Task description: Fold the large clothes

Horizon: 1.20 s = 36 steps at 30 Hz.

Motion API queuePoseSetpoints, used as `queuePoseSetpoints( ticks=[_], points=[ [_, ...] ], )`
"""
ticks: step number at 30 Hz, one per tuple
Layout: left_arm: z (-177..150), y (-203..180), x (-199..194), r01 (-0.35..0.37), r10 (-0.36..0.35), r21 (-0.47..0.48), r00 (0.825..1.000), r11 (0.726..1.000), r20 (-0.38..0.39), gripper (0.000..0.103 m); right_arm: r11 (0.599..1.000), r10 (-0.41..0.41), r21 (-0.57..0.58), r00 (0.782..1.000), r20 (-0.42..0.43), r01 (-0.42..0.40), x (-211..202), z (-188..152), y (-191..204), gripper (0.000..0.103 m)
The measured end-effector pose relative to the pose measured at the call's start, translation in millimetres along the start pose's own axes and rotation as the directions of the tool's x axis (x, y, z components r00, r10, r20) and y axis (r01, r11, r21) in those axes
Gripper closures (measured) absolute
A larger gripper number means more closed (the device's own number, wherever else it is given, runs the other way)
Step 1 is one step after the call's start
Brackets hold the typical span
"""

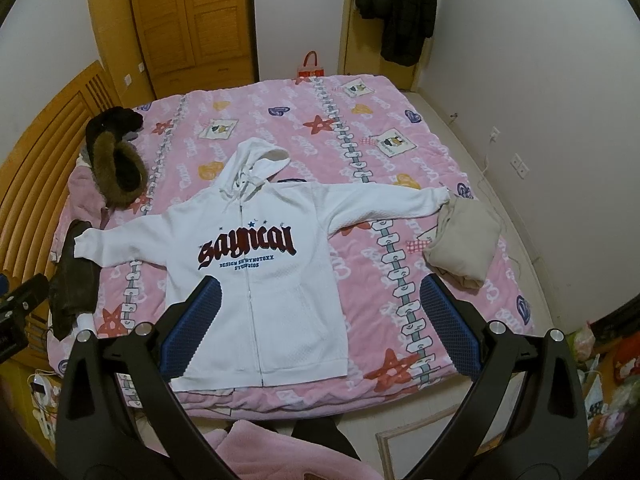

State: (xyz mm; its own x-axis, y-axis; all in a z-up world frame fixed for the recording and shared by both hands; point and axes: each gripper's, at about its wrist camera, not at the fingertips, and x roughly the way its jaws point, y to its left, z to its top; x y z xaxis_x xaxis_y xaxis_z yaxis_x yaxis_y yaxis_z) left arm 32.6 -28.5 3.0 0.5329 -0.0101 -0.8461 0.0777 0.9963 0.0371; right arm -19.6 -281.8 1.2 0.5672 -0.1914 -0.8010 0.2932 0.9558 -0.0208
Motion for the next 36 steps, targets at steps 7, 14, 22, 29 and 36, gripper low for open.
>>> queuePoseSetpoints(
  ticks=[7,14,22,29,36],
  points=[
    [-14,16,14,0.046,-0.049,-0.042,0.997,0.998,-0.067,0.008,1.0,0.001,-0.012,1.0,0.004,-0.001,4,-2,14,0.006],
    [-5,69,24,0.015,-0.017,-0.102,1.0,0.995,-0.011,0.008,0.999,-0.004,-0.046,1.0,0.003,0.004,11,4,55,0.006],
    [28,192,106,0.005,-0.012,-0.181,0.999,0.983,-0.036,0.008,0.989,-0.014,-0.15,1.0,-0.023,0.01,49,14,138,0.006],
    [37,326,247,-0.116,0.078,-0.298,0.988,0.947,-0.136,0.008,0.933,0.142,-0.347,0.983,0.119,-0.093,137,8,271,0.006],
    [33,461,437,-0.144,0.061,-0.402,0.975,0.904,-0.212,0.008,0.828,0.343,-0.496,0.936,0.076,-0.263,292,-7,424,0.032]
  ],
)
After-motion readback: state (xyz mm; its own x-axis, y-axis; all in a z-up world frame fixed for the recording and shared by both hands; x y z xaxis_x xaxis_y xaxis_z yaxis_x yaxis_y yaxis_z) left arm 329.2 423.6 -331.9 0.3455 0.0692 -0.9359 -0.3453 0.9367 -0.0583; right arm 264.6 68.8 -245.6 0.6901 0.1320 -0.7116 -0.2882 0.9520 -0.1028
